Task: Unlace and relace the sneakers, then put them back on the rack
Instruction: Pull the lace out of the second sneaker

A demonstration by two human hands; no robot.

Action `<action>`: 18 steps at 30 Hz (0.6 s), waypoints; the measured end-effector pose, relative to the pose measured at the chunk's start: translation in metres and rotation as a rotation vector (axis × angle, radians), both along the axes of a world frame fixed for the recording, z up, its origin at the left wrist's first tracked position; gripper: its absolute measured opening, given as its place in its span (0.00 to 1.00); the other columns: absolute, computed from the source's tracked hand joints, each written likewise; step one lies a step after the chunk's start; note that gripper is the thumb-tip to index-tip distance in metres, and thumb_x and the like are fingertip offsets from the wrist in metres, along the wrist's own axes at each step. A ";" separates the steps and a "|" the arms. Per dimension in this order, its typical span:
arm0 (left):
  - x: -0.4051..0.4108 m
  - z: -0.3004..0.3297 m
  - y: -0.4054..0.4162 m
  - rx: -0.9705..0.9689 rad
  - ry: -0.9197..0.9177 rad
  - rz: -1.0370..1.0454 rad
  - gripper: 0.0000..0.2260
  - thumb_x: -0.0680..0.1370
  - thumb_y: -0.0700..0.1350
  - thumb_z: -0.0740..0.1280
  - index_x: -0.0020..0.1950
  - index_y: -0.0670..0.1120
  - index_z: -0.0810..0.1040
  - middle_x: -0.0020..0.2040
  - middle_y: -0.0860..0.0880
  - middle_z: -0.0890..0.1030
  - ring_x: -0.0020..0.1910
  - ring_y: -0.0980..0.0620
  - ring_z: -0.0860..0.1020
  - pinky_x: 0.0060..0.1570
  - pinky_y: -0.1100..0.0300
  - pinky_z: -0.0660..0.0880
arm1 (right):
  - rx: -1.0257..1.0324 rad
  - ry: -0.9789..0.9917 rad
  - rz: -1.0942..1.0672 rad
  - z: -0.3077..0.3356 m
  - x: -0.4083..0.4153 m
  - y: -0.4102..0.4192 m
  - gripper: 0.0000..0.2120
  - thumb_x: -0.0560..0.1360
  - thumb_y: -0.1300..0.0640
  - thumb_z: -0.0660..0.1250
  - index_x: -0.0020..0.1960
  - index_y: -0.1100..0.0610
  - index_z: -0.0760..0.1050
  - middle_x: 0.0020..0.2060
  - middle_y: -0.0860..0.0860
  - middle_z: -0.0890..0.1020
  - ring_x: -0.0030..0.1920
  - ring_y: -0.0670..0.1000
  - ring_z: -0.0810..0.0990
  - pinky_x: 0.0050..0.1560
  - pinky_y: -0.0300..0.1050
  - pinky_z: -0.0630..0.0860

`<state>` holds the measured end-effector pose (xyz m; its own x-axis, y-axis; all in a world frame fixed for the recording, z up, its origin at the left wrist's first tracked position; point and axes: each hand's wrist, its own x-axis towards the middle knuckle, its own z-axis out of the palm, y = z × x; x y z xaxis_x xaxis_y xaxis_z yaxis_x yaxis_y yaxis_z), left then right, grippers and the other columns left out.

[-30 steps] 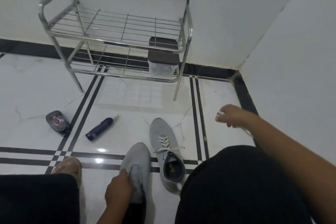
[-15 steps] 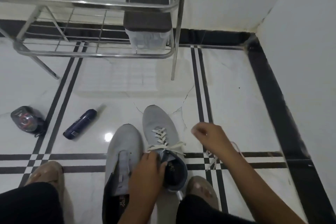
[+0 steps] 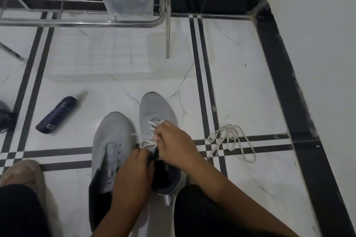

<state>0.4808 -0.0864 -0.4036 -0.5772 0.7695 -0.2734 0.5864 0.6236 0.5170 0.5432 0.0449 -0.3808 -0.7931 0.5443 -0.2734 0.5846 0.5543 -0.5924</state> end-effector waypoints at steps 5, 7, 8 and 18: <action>0.003 0.003 -0.006 -0.085 0.040 -0.067 0.04 0.78 0.48 0.62 0.51 0.50 0.73 0.50 0.52 0.74 0.43 0.50 0.76 0.37 0.59 0.68 | -0.613 0.610 -0.915 0.039 0.001 0.039 0.09 0.83 0.59 0.52 0.47 0.55 0.69 0.36 0.47 0.76 0.34 0.45 0.78 0.44 0.42 0.76; 0.005 0.003 -0.006 -0.091 0.027 -0.072 0.04 0.78 0.49 0.62 0.49 0.50 0.71 0.49 0.53 0.74 0.43 0.51 0.76 0.37 0.59 0.68 | -0.573 0.793 -1.015 0.054 0.012 0.065 0.08 0.82 0.60 0.55 0.47 0.55 0.70 0.34 0.47 0.77 0.31 0.45 0.78 0.41 0.41 0.76; 0.007 0.002 -0.004 -0.084 0.008 -0.069 0.05 0.78 0.50 0.63 0.49 0.50 0.70 0.48 0.53 0.74 0.44 0.51 0.76 0.39 0.58 0.70 | -0.498 0.721 -0.960 0.055 0.018 0.072 0.06 0.82 0.59 0.56 0.49 0.55 0.71 0.37 0.48 0.78 0.35 0.46 0.80 0.44 0.38 0.76; 0.003 -0.003 0.014 0.134 -0.078 -0.097 0.11 0.73 0.45 0.72 0.54 0.50 0.77 0.49 0.54 0.73 0.44 0.53 0.77 0.39 0.59 0.73 | -0.376 -0.121 -0.236 -0.006 0.060 0.002 0.13 0.75 0.63 0.64 0.55 0.52 0.79 0.52 0.49 0.79 0.49 0.46 0.78 0.50 0.35 0.74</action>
<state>0.4835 -0.0722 -0.4066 -0.4797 0.8530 -0.2056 0.5950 0.4885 0.6383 0.6035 0.0471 -0.3866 -0.6096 0.5517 -0.5692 0.7464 0.1576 -0.6466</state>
